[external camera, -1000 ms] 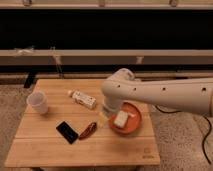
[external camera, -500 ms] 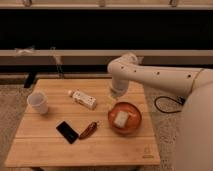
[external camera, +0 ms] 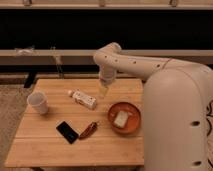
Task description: Move the arm in a circular motion
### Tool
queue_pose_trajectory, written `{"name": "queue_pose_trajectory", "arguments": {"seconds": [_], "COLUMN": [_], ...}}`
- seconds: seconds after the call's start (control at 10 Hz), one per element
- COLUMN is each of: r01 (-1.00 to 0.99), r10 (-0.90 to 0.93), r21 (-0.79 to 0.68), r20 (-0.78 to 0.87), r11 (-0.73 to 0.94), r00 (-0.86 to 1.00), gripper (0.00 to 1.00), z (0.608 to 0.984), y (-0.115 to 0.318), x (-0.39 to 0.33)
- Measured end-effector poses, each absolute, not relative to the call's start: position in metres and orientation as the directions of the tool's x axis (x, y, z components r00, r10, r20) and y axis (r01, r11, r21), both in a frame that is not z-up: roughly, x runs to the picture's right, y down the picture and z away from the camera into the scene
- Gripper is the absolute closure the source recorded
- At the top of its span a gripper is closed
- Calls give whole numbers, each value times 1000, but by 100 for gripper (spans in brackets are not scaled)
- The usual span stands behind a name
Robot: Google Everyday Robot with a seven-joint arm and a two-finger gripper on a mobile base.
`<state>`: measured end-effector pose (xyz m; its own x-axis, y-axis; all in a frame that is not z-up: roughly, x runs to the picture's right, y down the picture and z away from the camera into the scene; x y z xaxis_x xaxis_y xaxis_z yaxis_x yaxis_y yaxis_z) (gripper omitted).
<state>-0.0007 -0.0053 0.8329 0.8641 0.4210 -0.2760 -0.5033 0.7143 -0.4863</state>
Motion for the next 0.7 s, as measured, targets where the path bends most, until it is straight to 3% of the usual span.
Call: {"name": "queue_pose_trajectory", "arguments": {"seconds": [0.7], "r01": [-377], "r10": [321], "r21": [-499], "r20": [-199], "r11": [780], "r00": [926], "gripper": [20], "z": [852], "y": [-28], "x": [-63]}}
